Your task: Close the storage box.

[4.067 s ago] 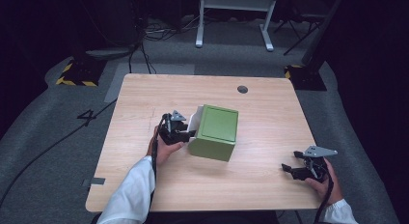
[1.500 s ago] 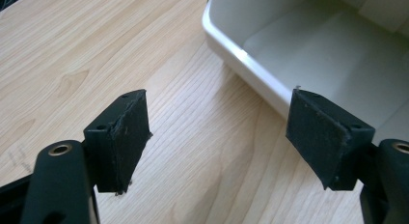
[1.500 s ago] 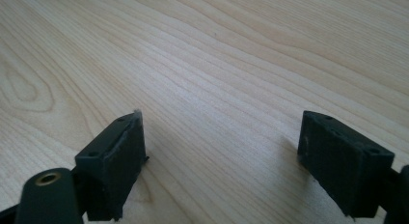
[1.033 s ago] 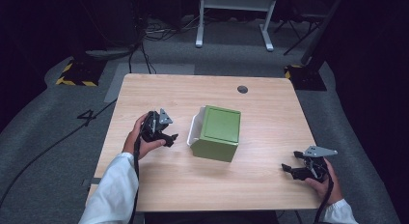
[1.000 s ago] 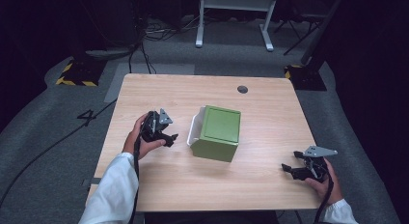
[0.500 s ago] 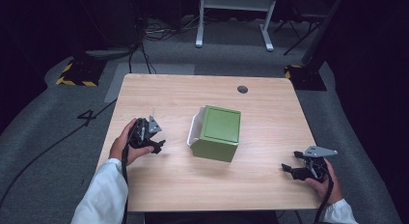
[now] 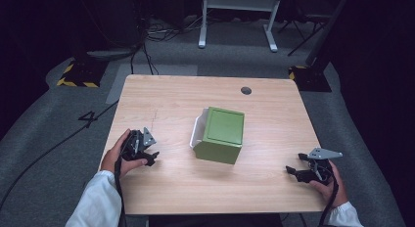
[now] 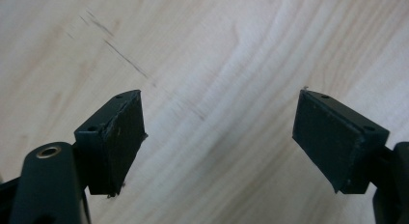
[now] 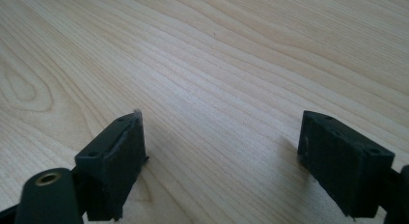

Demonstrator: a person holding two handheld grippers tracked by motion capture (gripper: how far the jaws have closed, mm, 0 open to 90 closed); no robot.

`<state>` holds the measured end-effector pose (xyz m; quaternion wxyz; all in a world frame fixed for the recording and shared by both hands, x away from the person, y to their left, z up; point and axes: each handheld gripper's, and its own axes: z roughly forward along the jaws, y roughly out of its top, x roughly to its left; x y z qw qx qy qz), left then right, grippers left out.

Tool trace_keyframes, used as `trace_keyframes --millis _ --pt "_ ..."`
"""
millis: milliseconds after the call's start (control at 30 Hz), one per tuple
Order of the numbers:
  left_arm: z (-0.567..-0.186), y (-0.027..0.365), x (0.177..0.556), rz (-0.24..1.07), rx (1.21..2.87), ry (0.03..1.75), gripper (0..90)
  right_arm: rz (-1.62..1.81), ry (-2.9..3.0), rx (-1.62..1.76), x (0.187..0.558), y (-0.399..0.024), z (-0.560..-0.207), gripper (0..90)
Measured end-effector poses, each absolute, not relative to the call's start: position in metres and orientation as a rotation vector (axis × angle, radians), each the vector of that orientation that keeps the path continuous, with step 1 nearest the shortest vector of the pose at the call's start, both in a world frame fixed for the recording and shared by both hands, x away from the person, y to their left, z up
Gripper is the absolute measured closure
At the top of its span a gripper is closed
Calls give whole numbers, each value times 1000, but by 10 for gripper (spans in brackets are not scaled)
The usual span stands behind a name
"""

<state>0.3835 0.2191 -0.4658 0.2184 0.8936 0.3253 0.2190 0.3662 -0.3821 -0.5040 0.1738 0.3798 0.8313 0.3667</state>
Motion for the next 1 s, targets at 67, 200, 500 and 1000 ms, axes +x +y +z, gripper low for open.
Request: trace_keyframes --millis 67,200,500,1000 --pt "-466 221 383 594 2458 904 188 1039 2357 1077 366 -382 -504 171" --pt "-467 227 378 571 2412 922 182 1037 2357 1076 366 -382 -504 171" --pt "-478 239 374 567 2444 977 179 1039 2357 1078 366 -382 -504 171" --pt "-493 270 374 399 2297 1084 169 1040 2357 1078 366 -382 -504 173"
